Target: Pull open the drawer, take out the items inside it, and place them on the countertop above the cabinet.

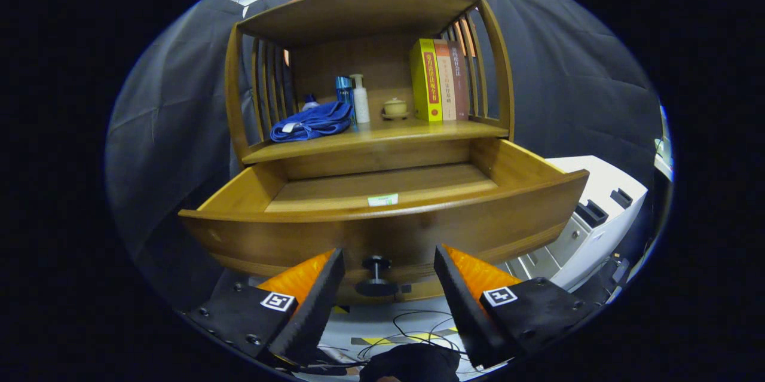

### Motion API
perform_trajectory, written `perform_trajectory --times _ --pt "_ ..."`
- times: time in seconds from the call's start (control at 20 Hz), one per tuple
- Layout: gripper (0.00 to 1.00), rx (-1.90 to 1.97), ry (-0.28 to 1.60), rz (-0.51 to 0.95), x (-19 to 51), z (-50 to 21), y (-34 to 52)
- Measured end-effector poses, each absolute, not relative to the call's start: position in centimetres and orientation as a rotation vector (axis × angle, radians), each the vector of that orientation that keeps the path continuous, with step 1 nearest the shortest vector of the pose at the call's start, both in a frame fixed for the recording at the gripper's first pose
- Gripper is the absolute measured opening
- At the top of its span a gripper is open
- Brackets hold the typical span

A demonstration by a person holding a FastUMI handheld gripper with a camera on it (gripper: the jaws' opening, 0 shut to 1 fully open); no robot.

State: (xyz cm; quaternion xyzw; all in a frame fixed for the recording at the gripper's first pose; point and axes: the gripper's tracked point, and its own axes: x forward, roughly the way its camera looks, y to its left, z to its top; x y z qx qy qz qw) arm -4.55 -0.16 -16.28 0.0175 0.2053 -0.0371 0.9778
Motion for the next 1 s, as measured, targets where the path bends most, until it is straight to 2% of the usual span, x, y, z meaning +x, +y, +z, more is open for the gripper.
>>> perform_trajectory --times 0.35,0.7,1.0 --pt "0.98 0.0 0.394 -0.035 -0.6 -11.1 0.9" --pt "0.99 -0.014 0.598 0.005 6.6 -12.3 0.9" --pt "0.99 -0.019 0.773 -0.039 11.2 -15.1 -0.6"
